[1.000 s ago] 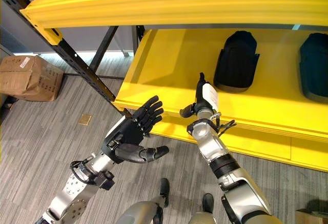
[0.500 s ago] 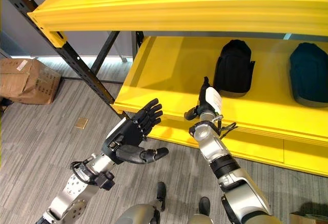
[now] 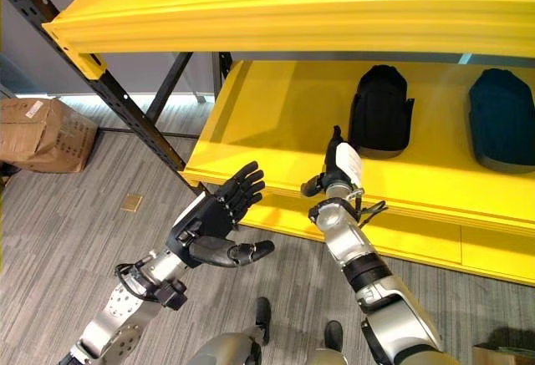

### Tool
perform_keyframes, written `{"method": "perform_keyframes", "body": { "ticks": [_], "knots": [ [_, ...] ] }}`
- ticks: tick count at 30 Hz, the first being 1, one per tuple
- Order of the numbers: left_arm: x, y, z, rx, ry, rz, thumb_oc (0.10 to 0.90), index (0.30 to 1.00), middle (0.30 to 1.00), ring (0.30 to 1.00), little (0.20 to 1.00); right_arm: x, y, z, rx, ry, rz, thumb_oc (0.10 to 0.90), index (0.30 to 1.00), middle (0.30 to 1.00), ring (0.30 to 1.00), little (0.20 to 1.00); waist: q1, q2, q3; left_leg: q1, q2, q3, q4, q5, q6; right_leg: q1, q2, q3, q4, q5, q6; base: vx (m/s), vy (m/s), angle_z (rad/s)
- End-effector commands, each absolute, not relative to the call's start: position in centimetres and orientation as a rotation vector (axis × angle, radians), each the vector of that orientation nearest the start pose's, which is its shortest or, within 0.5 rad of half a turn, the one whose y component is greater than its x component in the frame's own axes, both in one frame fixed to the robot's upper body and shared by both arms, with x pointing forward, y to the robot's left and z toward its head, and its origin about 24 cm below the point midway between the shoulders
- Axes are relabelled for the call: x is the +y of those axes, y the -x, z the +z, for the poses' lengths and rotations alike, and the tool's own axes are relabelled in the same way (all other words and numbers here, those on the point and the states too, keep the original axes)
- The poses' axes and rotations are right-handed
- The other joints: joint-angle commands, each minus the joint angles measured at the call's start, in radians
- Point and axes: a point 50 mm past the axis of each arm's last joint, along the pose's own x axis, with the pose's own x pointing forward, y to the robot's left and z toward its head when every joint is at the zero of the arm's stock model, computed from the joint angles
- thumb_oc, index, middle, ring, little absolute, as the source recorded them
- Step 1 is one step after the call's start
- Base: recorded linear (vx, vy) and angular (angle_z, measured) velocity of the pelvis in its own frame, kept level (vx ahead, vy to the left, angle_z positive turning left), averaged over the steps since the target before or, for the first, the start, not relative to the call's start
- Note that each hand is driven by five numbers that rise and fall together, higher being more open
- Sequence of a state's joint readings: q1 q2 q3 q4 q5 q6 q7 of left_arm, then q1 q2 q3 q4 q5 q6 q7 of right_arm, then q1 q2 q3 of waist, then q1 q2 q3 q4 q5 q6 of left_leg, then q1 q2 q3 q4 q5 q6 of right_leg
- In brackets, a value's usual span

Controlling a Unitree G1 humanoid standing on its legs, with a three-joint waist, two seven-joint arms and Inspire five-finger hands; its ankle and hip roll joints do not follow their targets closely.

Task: Move parts from the plastic box to the shelf.

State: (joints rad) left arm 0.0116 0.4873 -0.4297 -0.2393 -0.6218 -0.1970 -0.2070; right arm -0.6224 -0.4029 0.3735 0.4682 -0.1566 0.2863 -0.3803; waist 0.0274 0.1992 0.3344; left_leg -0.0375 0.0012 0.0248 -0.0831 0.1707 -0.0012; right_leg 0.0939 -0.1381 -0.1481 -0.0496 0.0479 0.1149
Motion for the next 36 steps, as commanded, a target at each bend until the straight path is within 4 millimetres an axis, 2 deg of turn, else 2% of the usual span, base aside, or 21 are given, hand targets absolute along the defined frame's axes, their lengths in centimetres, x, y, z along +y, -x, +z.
{"method": "perform_keyframes", "body": {
  "ticks": [1,4,5,10,12,13,16,18,22,25,27,29,34,36],
  "knots": [
    [11.4,-21.8,12.3,-0.434,0.294,-0.702,0.9,1.0,1.0,1.0,1.0,-12.9,-35.8,14.3,-0.323,0.771,-0.004,0.9,1.0,1.0,1.0,1.0,0.026,-0.047,-0.105,0.068,0.009,0.019,-0.004,-0.095,-0.015,-0.098,-0.01,0.015,0.102,-0.019,-0.057,0.0,0.0,0.0],
    [11.7,-21.7,12.2,-0.435,0.29,-0.699,0.9,1.0,1.0,1.0,1.0,-11.8,-34.8,13.5,-0.35,0.762,0.093,0.9,1.0,1.0,1.0,1.0,0.026,-0.051,-0.107,0.066,0.011,0.019,-0.004,-0.094,-0.015,-0.1,-0.011,0.014,0.102,-0.018,-0.056,0.0,0.0,0.0],
    [11.9,-21.6,12.1,-0.432,0.287,-0.694,0.9,1.0,1.0,1.0,1.0,-10.9,-33.6,12.8,-0.37,0.735,0.185,0.9,1.0,1.0,1.0,1.0,0.023,-0.058,-0.109,0.064,0.013,0.02,-0.003,-0.094,-0.014,-0.101,-0.01,0.014,0.101,-0.018,-0.054,0.0,0.0,0.0],
    [12.7,-21.4,12.2,-0.447,0.331,-0.702,0.9,1.0,1.0,1.0,1.0,-8.5,-31.1,11.2,-0.359,0.716,0.42,0.9,1.0,1.0,1.0,1.0,0.022,-0.08,-0.108,0.059,0.017,0.022,-0.003,-0.094,-0.015,-0.103,-0.006,0.016,0.094,-0.013,-0.051,-0.03,-0.051,0.01],
    [12.8,-21.3,12.4,-0.458,0.344,-0.706,0.9,1.0,1.0,1.0,1.0,-8.0,-30.7,11.2,-0.346,0.677,0.463,0.9,1.0,1.0,1.0,1.0,0.024,-0.088,-0.107,0.058,0.02,0.022,-0.003,-0.093,-0.016,-0.103,-0.004,0.016,0.09,-0.011,-0.05,-0.05,-0.086,-0.01],
    [12.8,-21.3,12.7,-0.464,0.353,-0.72,0.9,1.0,1.0,1.0,1.0,-7.3,-30.0,11.1,-0.32,0.583,0.552,0.9,1.0,1.0,1.0,1.0,0.027,-0.105,-0.104,0.056,0.026,0.019,-0.004,-0.091,-0.016,-0.099,0.0,0.013,0.081,-0.004,-0.049,-0.08,-0.149,0.0],
    [12.7,-21.3,12.7,-0.451,0.372,-0.732,0.9,1.0,1.0,1.0,1.0,-6.5,-29.3,11.4,-0.34,0.518,0.608,0.9,1.0,1.0,1.0,1.0,0.031,-0.118,-0.106,0.054,0.029,0.017,-0.004,-0.092,-0.018,-0.095,0.004,0.01,0.073,-0.001,-0.048,-0.06,-0.098,0.0],
    [12.5,-21.3,12.8,-0.449,0.351,-0.731,0.9,1.0,1.0,1.0,1.0,-6.1,-28.3,12.1,-0.375,0.416,0.629,0.9,1.0,1.0,1.0,1.0,0.031,-0.132,-0.109,0.052,0.036,0.017,-0.004,-0.091,-0.018,-0.092,0.01,0.008,0.069,0.0,-0.047,-0.07,-0.092,-0.01],
    [13.0,-21.3,12.4,-0.427,0.309,-0.694,0.9,1.0,1.0,1.0,1.0,-7.1,-26.7,12.5,-0.405,0.305,0.619,0.9,1.0,1.0,1.0,1.0,0.022,-0.147,-0.123,0.056,0.045,0.018,-0.004,-0.091,-0.02,-0.084,0.022,0.01,0.064,-0.001,-0.047,-0.04,-0.082,-0.01],
    [13.4,-21.2,12.0,-0.409,0.29,-0.68,0.9,1.0,1.0,1.0,1.0,-8.5,-26.4,12.0,-0.411,0.401,0.511,0.9,1.0,1.0,1.0,1.0,0.014,-0.157,-0.131,0.059,0.052,0.019,-0.004,-0.092,-0.021,-0.08,0.029,0.016,0.06,-0.002,-0.047,-0.04,-0.076,-0.02],
    [13.6,-20.9,11.7,-0.411,0.292,-0.658,0.9,1.0,1.0,1.0,1.0,-9.8,-26.2,11.0,-0.375,0.403,0.466,0.9,1.0,1.0,1.0,1.0,0.005,-0.162,-0.135,0.066,0.059,0.024,-0.004,-0.093,-0.024,-0.073,0.037,0.02,0.048,-0.001,-0.048,-0.05,-0.098,-0.05],
    [14.2,-20.6,11.4,-0.416,0.315,-0.618,0.9,1.0,1.0,1.0,1.0,-11.3,-25.1,10.1,-0.357,0.394,0.417,0.9,1.0,1.0,1.0,1.0,-0.013,-0.169,-0.134,0.066,0.07,0.033,-0.004,-0.092,-0.028,-0.071,0.052,0.029,0.033,0.005,-0.052,-0.08,-0.129,-0.06],
    [15.1,-20.2,11.2,-0.444,0.35,-0.561,0.9,1.0,1.0,1.0,1.0,-12.7,-24.1,9.9,-0.374,0.403,0.337,0.9,1.0,1.0,1.0,1.0,-0.048,-0.176,-0.129,0.069,0.087,0.049,-0.004,-0.087,-0.041,-0.078,0.079,0.062,0.004,0.019,-0.061,-0.07,-0.073,-0.24],
    [15.4,-20.0,11.0,-0.454,0.341,-0.525,0.9,1.0,1.0,1.0,1.0,-13.6,-23.1,10.3,-0.457,0.483,0.313,0.9,1.0,1.0,1.0,1.0,-0.069,-0.19,-0.127,0.072,0.098,0.053,0.001,-0.08,-0.05,-0.078,0.097,0.092,-0.014,0.029,-0.066,-0.06,-0.095,-0.53]
  ]
}}
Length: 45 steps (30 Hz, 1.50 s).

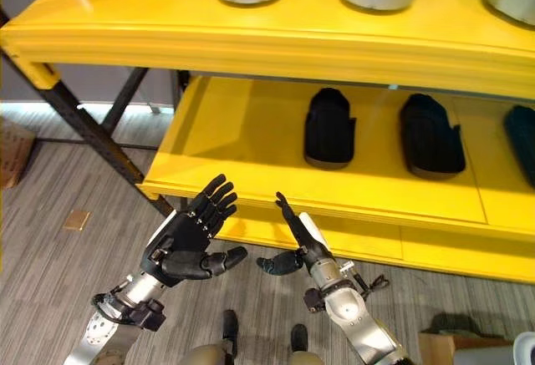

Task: Move parts from the plastic box to the shelf.

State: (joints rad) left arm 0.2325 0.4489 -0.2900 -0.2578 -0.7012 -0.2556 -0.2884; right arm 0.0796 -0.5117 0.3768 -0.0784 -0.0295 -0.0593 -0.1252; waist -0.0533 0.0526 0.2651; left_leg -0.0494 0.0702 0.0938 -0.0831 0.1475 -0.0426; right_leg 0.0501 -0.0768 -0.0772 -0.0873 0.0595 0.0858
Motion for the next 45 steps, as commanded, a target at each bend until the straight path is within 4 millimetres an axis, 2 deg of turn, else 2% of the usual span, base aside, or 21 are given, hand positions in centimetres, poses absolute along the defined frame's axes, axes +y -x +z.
{"method": "perform_keyframes", "body": {
  "ticks": [1,3,5,6,7,9,13,18,20,22,23,24,25,26,28,30,33,36,38,42,45],
  "knots": [
    [15.3,-19.9,10.8,-0.438,0.27,-0.504,0.9,1.0,1.0,1.0,1.0,-14.0,-22.8,10.6,-0.475,0.503,0.309,0.9,1.0,1.0,1.0,1.0,0.008,-0.048,-0.058,0.081,0.027,-0.028,0.019,-0.061,-0.008,-0.031,0.039,0.043,0.017,0.023,-0.038,-0.03,-0.07,-0.67],
    [15.5,-19.8,10.6,-0.432,0.201,-0.485,0.9,1.0,1.0,1.0,1.0,-14.6,-22.7,11.0,-0.486,0.479,0.287,0.9,1.0,1.0,1.0,1.0,0.007,-0.059,-0.06,0.07,-0.002,-0.066,0.076,-0.097,0.002,-0.028,0.044,0.083,0.013,0.03,-0.04,0.0,-0.021,-0.5],
    [15.7,-19.4,10.2,-0.412,0.198,-0.482,0.9,1.0,1.0,1.0,1.0,-15.0,-22.5,11.3,-0.502,0.466,0.271,0.9,1.0,1.0,1.0,1.0,0.007,-0.068,-0.063,0.059,-0.057,-0.101,0.138,-0.152,0.029,-0.024,0.051,0.132,0.009,0.035,-0.037,0.02,0.015,-0.58],
    [15.7,-19.4,10.2,-0.411,0.198,-0.482,0.9,1.0,1.0,1.0,1.0,-15.0,-22.4,11.3,-0.502,0.466,0.271,0.9,1.0,1.0,1.0,1.0,0.009,-0.068,-0.062,0.058,-0.057,-0.1,0.142,-0.155,0.03,-0.023,0.051,0.134,0.009,0.035,-0.037,0.01,0.052,-1.13],
    [15.5,-19.2,10.0,-0.385,0.171,-0.5,0.9,1.0,1.0,1.0,1.0,-15.2,-22.2,11.4,-0.511,0.456,0.251,0.9,1.0,1.0,1.0,1.0,0.007,-0.071,-0.068,0.051,-0.111,-0.129,0.178,-0.192,0.057,-0.023,0.06,0.177,0.007,0.044,-0.034,0.0,0.055,-1.03],
    [15.2,-19.2,9.8,-0.376,0.133,-0.523,0.9,1.0,1.0,1.0,1.0,-15.3,-22.2,11.4,-0.517,0.454,0.238,0.9,1.0,1.0,1.0,1.0,-0.002,-0.067,-0.078,0.055,-0.14,-0.134,0.184,-0.206,0.076,-0.028,0.075,0.214,0.011,0.049,-0.028,-0.02,0.167,-0.68],
    [14.1,-20.0,10.0,-0.36,0.316,-0.713,0.9,1.0,1.0,1.0,1.0,-16.6,-22.5,11.1,-0.539,0.471,0.078,0.9,1.0,1.0,1.0,1.0,-0.059,-0.043,-0.1,0.1,-0.127,-0.169,0.015,-0.121,0.088,-0.056,0.106,0.302,0.02,0.071,-0.013,-0.07,0.236,-0.44],
    [12.8,-20.2,10.9,-0.428,0.325,-0.85,0.9,1.0,1.0,1.0,1.0,-17.1,-22.5,11.2,-0.556,0.527,0.045,0.9,1.0,1.0,1.0,1.0,-0.101,-0.047,-0.093,0.096,-0.115,-0.143,-0.004,-0.115,0.089,-0.078,0.107,0.344,0.018,0.093,-0.001,-0.1,0.155,-0.44],
    [11.5,-20.5,11.4,-0.461,0.264,-0.879,0.9,1.0,1.0,1.0,1.0,-17.3,-22.6,11.6,-0.591,0.569,0.023,0.9,1.0,1.0,1.0,1.0,-0.124,-0.056,-0.071,0.098,-0.106,-0.099,-0.004,-0.123,0.088,-0.099,0.101,0.351,0.035,0.094,0.008,-0.24,0.145,-0.71],
    [11.7,-21.3,12.1,-0.503,0.287,-0.809,0.9,1.0,1.0,1.0,1.0,-16.6,-22.8,12.5,-0.725,0.662,0.067,0.9,1.0,1.0,1.0,1.0,-0.099,-0.075,-0.037,0.101,-0.074,0.045,-0.004,-0.13,0.072,-0.138,0.062,0.155,0.083,0.066,0.026,-0.28,0.058,-1.02],
    [11.7,-21.4,12.2,-0.508,0.286,-0.815,0.9,1.0,1.0,1.0,1.0,-16.5,-22.9,12.6,-0.725,0.665,0.07,0.9,1.0,1.0,1.0,1.0,-0.093,-0.077,-0.036,0.099,-0.069,0.062,-0.004,-0.128,0.069,-0.144,0.057,0.132,0.089,0.065,0.027,-0.16,0.024,-1.99],
    [12.2,-21.3,12.2,-0.533,0.274,-0.733,0.9,1.0,1.0,1.0,1.0,-15.6,-23.1,12.7,-0.736,0.647,0.154,0.9,1.0,1.0,1.0,1.0,-0.064,-0.083,-0.023,0.116,-0.041,0.173,-0.004,-0.126,0.062,-0.156,0.021,-0.036,0.136,0.042,0.04,-0.1,0.02,-3.68],
    [12.6,-21.2,11.9,-0.527,0.264,-0.675,0.9,1.0,1.0,1.0,1.0,-15.1,-23.2,12.7,-0.723,0.625,0.188,0.9,1.0,1.0,1.0,1.0,-0.044,-0.087,-0.018,0.129,-0.025,0.242,-0.004,-0.123,0.062,-0.161,-0.006,-0.128,0.17,0.026,0.045,-0.08,-0.007,-3.69],
    [12.8,-21.1,11.2,-0.472,0.265,-0.655,0.9,1.0,1.0,1.0,1.0,-14.7,-23.1,12.5,-0.717,0.612,0.196,0.9,1.0,1.0,1.0,1.0,-0.03,-0.091,-0.015,0.136,-0.013,0.287,0.007,-0.124,0.068,-0.158,-0.035,-0.182,0.201,0.013,0.049,-0.03,-0.038,-3.15],
    [12.7,-21.0,11.0,-0.449,0.266,-0.66,0.9,1.0,1.0,1.0,1.0,-14.6,-23.0,12.4,-0.718,0.608,0.189,0.9,1.0,1.0,1.0,1.0,-0.027,-0.093,-0.016,0.136,-0.009,0.298,0.014,-0.125,0.071,-0.156,-0.046,-0.19,0.211,0.008,0.05,0.01,-0.085,-1.46],
    [12.6,-20.6,9.1,-0.334,0.32,-0.709,0.9,1.0,1.0,1.0,1.0,-14.6,-23.1,11.5,-0.677,0.547,0.158,0.9,1.0,1.0,1.0,1.0,-0.016,-0.088,-0.03,0.128,0.018,0.318,0.056,-0.138,0.07,-0.12,-0.14,-0.199,0.268,-0.02,0.073,0.04,-0.263,-0.63],
    [12.5,-20.3,8.7,-0.31,0.37,-0.736,0.9,1.0,1.0,1.0,1.0,-13.9,-23.2,11.5,-0.7,0.554,0.191,0.9,1.0,1.0,1.0,1.0,-0.006,-0.074,-0.042,0.135,0.035,0.332,0.05,-0.128,0.061,-0.088,-0.195,-0.206,0.263,-0.004,0.08,0.02,-0.219,-0.02],
    [12.3,-20.2,8.7,-0.299,0.361,-0.744,0.9,1.0,1.0,1.0,1.0,-13.3,-23.0,11.6,-0.707,0.578,0.207,0.9,1.0,1.0,1.0,1.0,-0.013,-0.067,-0.057,0.14,0.045,0.327,0.032,-0.117,0.046,-0.064,-0.186,-0.191,0.216,-0.003,0.088,0.02,-0.265,-0.17],
    [12.3,-20.4,8.9,-0.295,0.354,-0.735,0.9,1.0,1.0,1.0,1.0,-13.2,-22.8,11.7,-0.692,0.616,0.205,0.9,1.0,1.0,1.0,1.0,-0.017,-0.061,-0.072,0.146,0.067,0.336,0.013,-0.101,0.011,-0.031,-0.167,-0.21,0.132,0.006,0.092,0.02,-0.371,-0.19],
    [12.4,-20.4,9.0,-0.297,0.362,-0.736,0.9,1.0,1.0,1.0,1.0,-13.4,-22.9,11.6,-0.684,0.63,0.195,0.9,1.0,1.0,1.0,1.0,-0.017,-0.058,-0.074,0.146,0.076,0.336,0.01,-0.092,-0.001,-0.025,-0.163,-0.214,0.115,0.011,0.091,-0.01,-0.164,-0.23],
    [12.8,-20.2,9.1,-0.3,0.382,-0.714,0.9,1.0,1.0,1.0,1.0,-15.5,-23.8,11.6,-0.628,0.715,0.095,0.9,1.0,1.0,1.0,1.0,-0.031,-0.051,-0.081,0.147,0.131,0.333,0.0,-0.063,-0.043,-0.006,-0.111,-0.228,0.079,-0.003,0.049,-0.01,-0.606,-0.11]
  ]
}}
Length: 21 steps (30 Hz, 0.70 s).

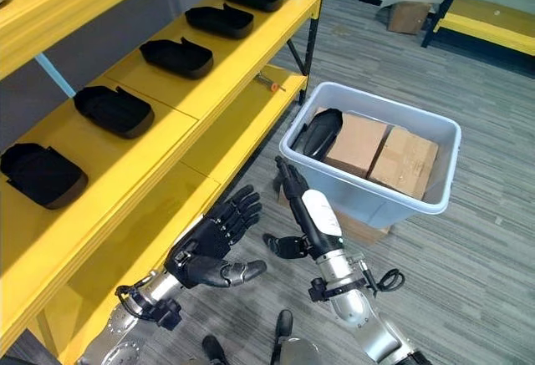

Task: Move parts from the plastic box to the shelf.

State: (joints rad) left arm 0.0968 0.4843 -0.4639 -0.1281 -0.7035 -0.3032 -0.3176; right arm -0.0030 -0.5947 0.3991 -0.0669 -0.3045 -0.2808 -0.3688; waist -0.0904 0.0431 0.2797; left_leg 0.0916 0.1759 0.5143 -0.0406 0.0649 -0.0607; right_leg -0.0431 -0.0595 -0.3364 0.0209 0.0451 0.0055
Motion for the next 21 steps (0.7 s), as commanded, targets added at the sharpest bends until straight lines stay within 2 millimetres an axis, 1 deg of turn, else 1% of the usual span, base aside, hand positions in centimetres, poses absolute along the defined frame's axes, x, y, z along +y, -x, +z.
{"method": "perform_keyframes", "body": {
  "ticks": [1,3,6,9,10,11,13,14,15,16,17,18,19,21],
  "knots": [
    [12.8,-20.2,9.0,-0.281,0.402,-0.707,0.9,1.0,1.0,1.0,1.0,-16.3,-23.9,11.6,-0.613,0.736,0.067,0.9,1.0,1.0,1.0,1.0,-0.004,-0.042,-0.097,0.002,0.043,-0.091,-0.042,0.031,-0.036,0.087,-0.107,0.041,-0.036,0.005,0.113,0.0,-0.316,-0.35],
    [12.8,-20.3,8.8,-0.254,0.412,-0.705,0.9,1.0,1.0,1.0,1.0,-17.0,-24.0,11.6,-0.601,0.755,0.04,0.9,1.0,1.0,1.0,1.0,-0.014,-0.042,-0.097,-0.001,0.057,-0.091,-0.041,0.041,-0.044,0.087,-0.092,0.049,-0.039,0.001,0.1,-0.01,-0.262,-0.4],
    [13.2,-21.0,8.5,-0.227,0.456,-0.62,0.9,1.0,1.0,1.0,1.0,-18.8,-24.0,11.3,-0.576,0.757,-0.055,0.9,1.0,1.0,1.0,1.0,-0.039,-0.036,-0.094,-0.007,0.106,-0.107,-0.029,0.121,-0.074,0.088,-0.048,0.076,-0.048,-0.01,0.066,-0.02,-0.348,-0.44],
    [13.4,-21.5,8.4,-0.225,0.484,-0.576,0.9,1.0,1.0,1.0,1.0,-19.5,-23.8,10.7,-0.555,0.745,-0.097,0.9,1.0,1.0,1.0,1.0,-0.05,-0.039,-0.099,-0.013,0.118,-0.128,0.003,0.141,-0.084,0.092,-0.026,0.092,-0.061,-0.012,0.052,0.0,-0.262,-0.45],
    [13.8,-21.7,8.4,-0.224,0.488,-0.536,0.9,1.0,1.0,1.0,1.0,-19.8,-23.6,10.2,-0.536,0.726,-0.113,0.9,1.0,1.0,1.0,1.0,-0.045,-0.04,-0.097,-0.045,0.115,-0.17,0.058,0.172,-0.076,0.091,-0.009,0.111,-0.074,0.005,0.033,0.0,-0.291,-0.54],
    [14.0,-21.8,8.3,-0.223,0.485,-0.52,0.9,1.0,1.0,1.0,1.0,-19.9,-23.6,10.0,-0.531,0.716,-0.115,0.9,1.0,1.0,1.0,1.0,-0.042,-0.041,-0.097,-0.05,0.103,-0.196,0.074,0.168,-0.073,0.094,-0.007,0.124,-0.079,0.009,0.031,0.01,-0.301,-0.62],
    [14.4,-21.6,8.2,-0.217,0.473,-0.487,0.9,1.0,1.0,1.0,1.0,-19.9,-23.4,9.6,-0.531,0.7,-0.105,0.9,1.0,1.0,1.0,1.0,-0.025,-0.04,-0.096,-0.076,0.056,-0.287,0.115,0.157,-0.058,0.097,-0.001,0.17,-0.094,0.022,0.027,0.05,-0.196,-0.58],
    [14.6,-21.6,8.1,-0.212,0.477,-0.483,0.9,1.0,1.0,1.0,1.0,-19.8,-23.3,9.5,-0.536,0.699,-0.101,0.9,1.0,1.0,1.0,1.0,-0.018,-0.038,-0.093,-0.082,0.033,-0.316,0.128,0.144,-0.05,0.102,0.001,0.188,-0.098,0.024,0.027,0.07,-0.169,-0.79],
    [15.0,-21.4,8.0,-0.197,0.501,-0.489,0.9,1.0,1.0,1.0,1.0,-19.7,-23.2,9.5,-0.538,0.686,-0.087,0.9,1.0,1.0,1.0,1.0,-0.006,-0.033,-0.092,-0.091,-0.022,-0.361,0.128,0.108,-0.029,0.103,0.007,0.223,-0.101,0.028,0.028,0.07,-0.148,-0.95],
    [15.2,-21.3,8.0,-0.179,0.53,-0.499,0.9,1.0,1.0,1.0,1.0,-19.7,-23.2,9.5,-0.533,0.673,-0.077,0.9,1.0,1.0,1.0,1.0,0.002,-0.03,-0.095,-0.097,-0.059,-0.382,0.126,0.08,-0.014,0.1,0.009,0.244,-0.104,0.032,0.031,0.08,-0.126,-1.28],
    [15.3,-21.2,7.9,-0.17,0.547,-0.503,0.9,1.0,1.0,1.0,1.0,-19.5,-23.2,9.5,-0.528,0.662,-0.066,0.9,1.0,1.0,1.0,1.0,0.007,-0.028,-0.095,-0.096,-0.082,-0.396,0.118,0.063,-0.002,0.101,0.012,0.257,-0.104,0.033,0.033,0.04,-0.067,-1.1],
    [15.3,-21.2,7.9,-0.17,0.547,-0.503,0.9,1.0,1.0,1.0,1.0,-19.5,-23.2,9.5,-0.528,0.662,-0.066,0.9,1.0,1.0,1.0,1.0,0.007,-0.028,-0.095,-0.096,-0.082,-0.396,0.118,0.063,-0.002,0.101,0.012,0.257,-0.104,0.033,0.033,0.1,-0.101,-0.82],
    [15.4,-21.2,8.1,-0.169,0.573,-0.534,0.9,1.0,1.0,1.0,1.0,-19.1,-23.0,8.7,-0.435,0.547,0.001,0.9,1.0,1.0,1.0,1.0,0.009,-0.02,-0.097,-0.094,-0.137,-0.399,0.078,0.024,0.021,0.105,0.021,0.273,-0.105,0.036,0.038,0.1,-0.088,-0.24],
    [15.4,-21.3,8.3,-0.176,0.568,-0.545,0.9,1.0,1.0,1.0,1.0,-18.4,-22.5,8.2,-0.443,0.569,0.036,0.9,1.0,1.0,1.0,1.0,0.006,-0.013,-0.099,-0.105,-0.156,-0.387,0.044,0.028,0.022,0.11,0.028,0.273,-0.106,0.035,0.04,0.11,-0.055,-0.06]
  ]
}}
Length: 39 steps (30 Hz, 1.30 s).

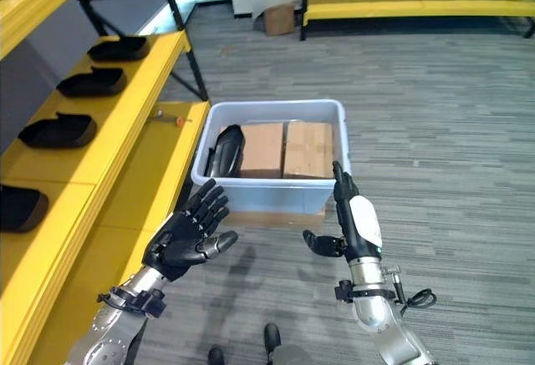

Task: Move parts from the plastic box to the shelf.

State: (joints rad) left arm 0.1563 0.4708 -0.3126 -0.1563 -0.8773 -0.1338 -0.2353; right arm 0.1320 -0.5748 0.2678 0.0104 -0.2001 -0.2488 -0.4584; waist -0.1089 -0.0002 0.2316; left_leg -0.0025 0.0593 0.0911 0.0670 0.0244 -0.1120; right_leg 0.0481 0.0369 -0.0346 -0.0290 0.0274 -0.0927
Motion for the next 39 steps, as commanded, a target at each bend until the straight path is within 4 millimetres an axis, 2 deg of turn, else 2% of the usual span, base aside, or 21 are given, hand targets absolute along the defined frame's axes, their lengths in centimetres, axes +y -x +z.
{"method": "perform_keyframes", "body": {
  "ticks": [1,4,8,12,17,23,24,27,32,33,35,36,38,39],
  "knots": [
    [15.3,-21.4,8.3,-0.178,0.57,-0.552,0.9,1.0,1.0,1.0,1.0,-18.2,-22.3,8.1,-0.453,0.582,0.041,0.9,1.0,1.0,1.0,1.0,0.024,0.032,-0.049,-0.019,-0.045,0.041,-0.075,0.075,0.072,0.023,-0.067,-0.029,-0.056,0.052,0.139,0.09,-0.014,0.0],
    [15.2,-21.4,8.5,-0.181,0.56,-0.569,0.9,1.0,1.0,1.0,1.0,-18.4,-22.1,7.9,-0.435,0.558,0.019,0.9,1.0,1.0,1.0,1.0,0.031,0.033,-0.044,-0.071,-0.049,0.02,-0.106,0.125,0.065,0.035,-0.057,-0.015,-0.055,0.052,0.135,0.11,-0.014,0.01],
    [15.7,-21.2,8.6,-0.201,0.566,-0.553,0.9,1.0,1.0,1.0,1.0,-18.5,-21.8,7.9,-0.437,0.575,0.048,0.9,1.0,1.0,1.0,1.0,0.055,0.021,-0.021,-0.189,-0.044,-0.028,-0.115,0.203,0.048,0.054,-0.049,0.016,-0.028,0.038,0.121,0.17,0.014,-0.4],
    [16.4,-20.9,8.0,-0.19,0.555,-0.527,0.9,1.0,1.0,1.0,1.0,-18.8,-21.2,7.6,-0.429,0.58,0.074,0.9,1.0,1.0,1.0,1.0,0.059,0.02,-0.008,-0.221,-0.026,-0.018,-0.121,0.216,0.048,0.064,-0.038,0.012,0.02,0.002,0.107,0.2,0.06,-0.36],
    [16.8,-20.8,7.5,-0.166,0.558,-0.497,0.9,1.0,1.0,1.0,1.0,-19.3,-20.9,7.6,-0.375,0.488,0.114,0.9,1.0,1.0,1.0,1.0,0.052,0.033,-0.007,-0.184,-0.013,-0.006,-0.128,0.205,0.05,0.063,-0.03,0.003,0.061,-0.036,0.102,0.23,0.112,-0.3],
    [17.1,-21.0,7.6,-0.174,0.532,-0.475,0.9,1.0,1.0,1.0,1.0,-19.4,-20.7,7.5,-0.37,0.496,0.117,0.9,1.0,1.0,1.0,1.0,0.05,0.04,-0.011,-0.137,-0.022,0.014,-0.114,0.172,0.069,0.068,-0.042,-0.025,0.099,-0.077,0.103,0.23,0.161,-0.28],
    [17.2,-20.9,7.6,-0.175,0.531,-0.475,0.9,1.0,1.0,1.0,1.0,-19.8,-20.9,7.0,-0.27,0.363,0.115,0.9,1.0,1.0,1.0,1.0,0.053,0.036,-0.02,-0.115,-0.034,0.016,-0.108,0.141,0.09,0.069,-0.05,-0.035,0.124,-0.098,0.107,0.23,0.173,0.07],
    [17.0,-21.5,7.8,-0.184,0.443,-0.451,0.9,1.0,1.0,1.0,1.0,-19.5,-21.7,5.6,-0.176,0.238,0.059,0.9,1.0,1.0,1.0,1.0,0.065,0.017,-0.041,-0.082,-0.059,0.001,-0.086,0.091,0.129,0.063,-0.055,-0.055,0.218,-0.147,0.114,0.28,0.2,0.24],
    [16.5,-22.1,7.9,-0.197,0.427,-0.449,0.9,1.0,1.0,1.0,1.0,-17.7,-22.7,6.3,-0.216,0.211,0.058,0.9,1.0,1.0,1.0,1.0,0.077,0.0,-0.055,-0.06,-0.087,-0.006,-0.09,0.063,0.17,0.009,-0.051,-0.062,0.39,-0.11,0.143,0.16,0.119,0.23],
    [16.2,-22.4,7.9,-0.197,0.374,-0.449,0.9,1.0,1.0,1.0,1.0,-17.0,-23.4,6.3,-0.21,0.196,0.053,0.9,1.0,1.0,1.0,1.0,0.087,-0.016,-0.06,-0.058,-0.107,-0.008,-0.084,0.046,0.192,-0.023,-0.052,-0.055,0.51,-0.034,0.183,0.16,0.095,0.23],
    [16.0,-22.5,7.8,-0.184,0.378,-0.46,0.9,1.0,1.0,1.0,1.0,-16.8,-23.6,6.3,-0.205,0.184,0.05,0.9,1.0,1.0,1.0,1.0,0.092,-0.021,-0.06,-0.055,-0.114,-0.011,-0.079,0.034,0.206,-0.056,-0.054,-0.051,0.616,0.005,0.206,0.14,0.088,0.16],
    [15.8,-22.4,7.5,-0.169,0.399,-0.465,0.9,1.0,1.0,1.0,1.0,-16.4,-23.8,6.2,-0.207,0.185,0.054,0.9,1.0,1.0,1.0,1.0,0.094,-0.013,-0.054,-0.043,-0.109,-0.016,-0.08,0.027,0.216,-0.11,-0.054,-0.054,0.766,0.042,0.231,0.12,0.072,0.1],
    [15.7,-22.3,7.2,-0.157,0.409,-0.464,0.9,1.0,1.0,1.0,1.0,-16.0,-24.0,6.1,-0.22,0.2,0.059,0.9,1.0,1.0,1.0,1.0,0.095,-0.005,-0.048,-0.025,-0.103,-0.017,-0.085,0.022,0.217,-0.167,-0.058,-0.048,0.833,0.066,0.236,0.1,0.033,0.01],
    [15.7,-22.2,7.2,-0.155,0.401,-0.459,0.9,1.0,1.0,1.0,1.0,-15.9,-24.1,6.2,-0.23,0.211,0.062,0.9,1.0,1.0,1.0,1.0,0.095,0.0,-0.044,-0.014,-0.098,-0.012,-0.088,0.021,0.213,-0.187,-0.075,-0.06,0.817,0.056,0.228,0.13,-0.028,-0.05]
  ]
}}
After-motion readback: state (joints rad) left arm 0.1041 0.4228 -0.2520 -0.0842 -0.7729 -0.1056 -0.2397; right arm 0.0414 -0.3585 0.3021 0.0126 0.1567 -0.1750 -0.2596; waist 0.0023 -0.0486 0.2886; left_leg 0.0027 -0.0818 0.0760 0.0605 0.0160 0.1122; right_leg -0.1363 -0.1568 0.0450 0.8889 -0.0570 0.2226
